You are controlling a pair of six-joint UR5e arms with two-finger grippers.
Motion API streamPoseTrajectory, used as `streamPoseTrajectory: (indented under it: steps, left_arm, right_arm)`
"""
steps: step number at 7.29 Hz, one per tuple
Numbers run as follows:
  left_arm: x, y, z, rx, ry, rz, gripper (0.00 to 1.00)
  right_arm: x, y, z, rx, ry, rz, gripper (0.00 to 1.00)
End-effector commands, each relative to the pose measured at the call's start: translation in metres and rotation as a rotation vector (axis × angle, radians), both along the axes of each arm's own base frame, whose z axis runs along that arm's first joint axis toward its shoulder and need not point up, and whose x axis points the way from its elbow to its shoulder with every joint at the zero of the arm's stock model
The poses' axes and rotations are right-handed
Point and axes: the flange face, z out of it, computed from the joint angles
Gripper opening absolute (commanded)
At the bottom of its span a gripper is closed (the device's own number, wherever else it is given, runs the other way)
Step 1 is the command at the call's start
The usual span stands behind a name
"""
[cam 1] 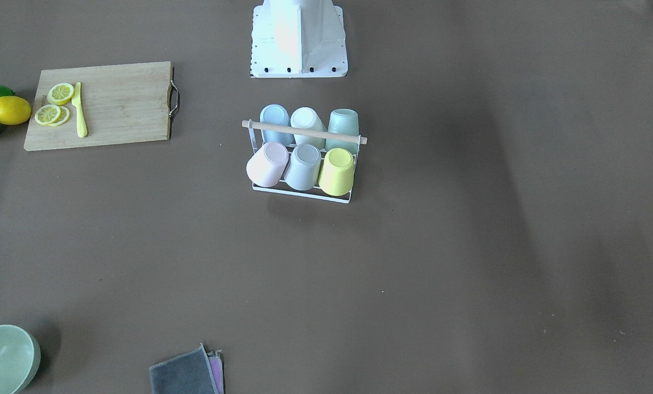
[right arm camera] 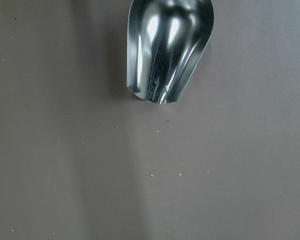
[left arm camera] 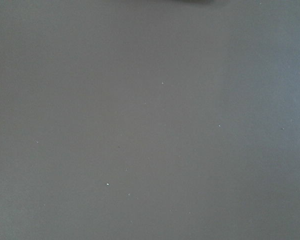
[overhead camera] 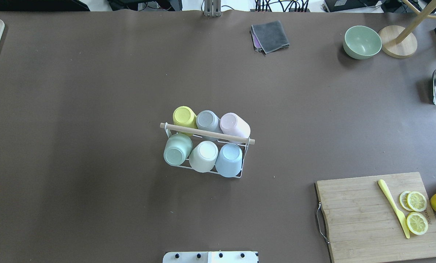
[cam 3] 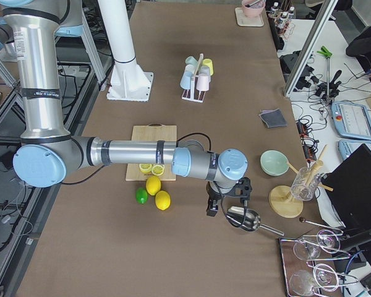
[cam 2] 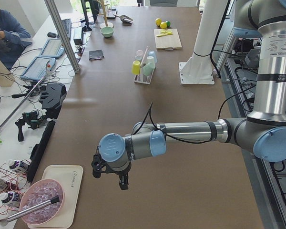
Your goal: Place cup on cup holder
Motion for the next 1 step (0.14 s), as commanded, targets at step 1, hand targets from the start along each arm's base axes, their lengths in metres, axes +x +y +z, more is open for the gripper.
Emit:
streamPoseTrajectory:
  steps: [1]
  left_arm:
    - [-0.0008, 0.0002, 0.0000, 0.000, -0.008, 0.001, 0.98]
  right_arm:
    - [0.0000, 0.0000, 0.0000, 0.000, 0.000, 0.000, 1.00]
